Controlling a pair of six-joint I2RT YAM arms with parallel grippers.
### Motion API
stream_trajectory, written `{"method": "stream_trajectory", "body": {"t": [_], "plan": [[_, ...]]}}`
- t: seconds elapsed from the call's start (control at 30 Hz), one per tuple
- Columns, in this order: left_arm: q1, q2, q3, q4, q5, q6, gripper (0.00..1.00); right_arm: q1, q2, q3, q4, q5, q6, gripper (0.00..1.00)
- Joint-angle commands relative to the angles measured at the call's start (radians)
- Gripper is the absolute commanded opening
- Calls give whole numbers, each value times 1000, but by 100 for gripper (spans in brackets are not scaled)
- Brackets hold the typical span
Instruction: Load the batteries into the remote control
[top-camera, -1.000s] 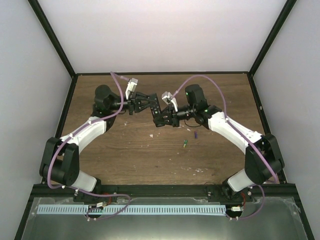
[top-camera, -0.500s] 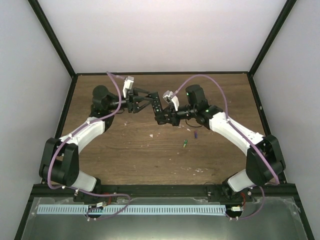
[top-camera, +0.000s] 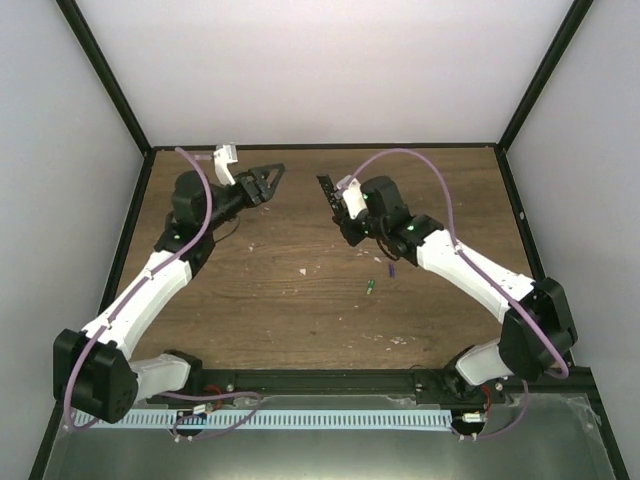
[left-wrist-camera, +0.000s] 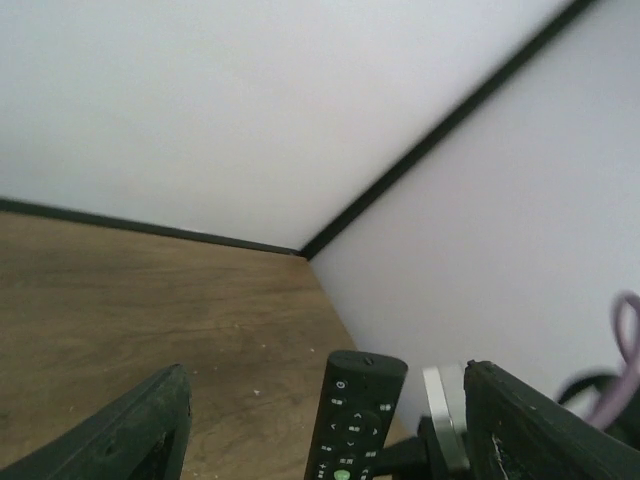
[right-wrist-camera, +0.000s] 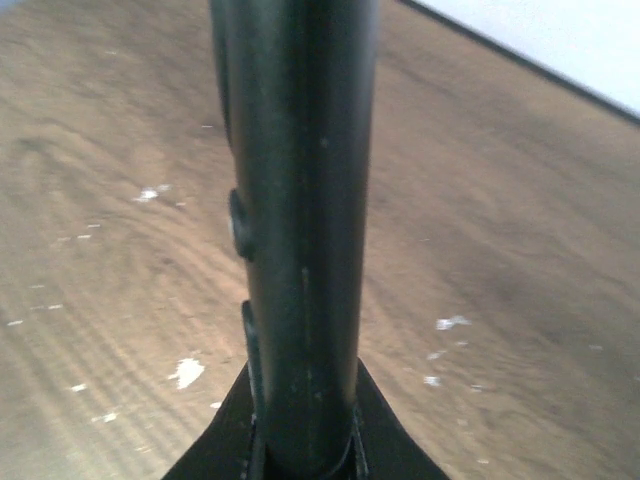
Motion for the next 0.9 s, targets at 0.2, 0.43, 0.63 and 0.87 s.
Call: {"method": "stream_trajectory", "body": {"t": [0.2,0.43,0.63,0.87], "plan": [[-103,-22,161,-409,-444,-318,75,172,84,9,231,692,-267,1],[-131,-49,175,-414,-493,-435,75,209,106,-106,554,806,-544,1],[-141,-18,171,-396,-428,-506,75,239,119,-198,818,815,-726,1],[-150,8,159,-387,-396,-538,74,256,164,-229,997,848,-854,1]]}}
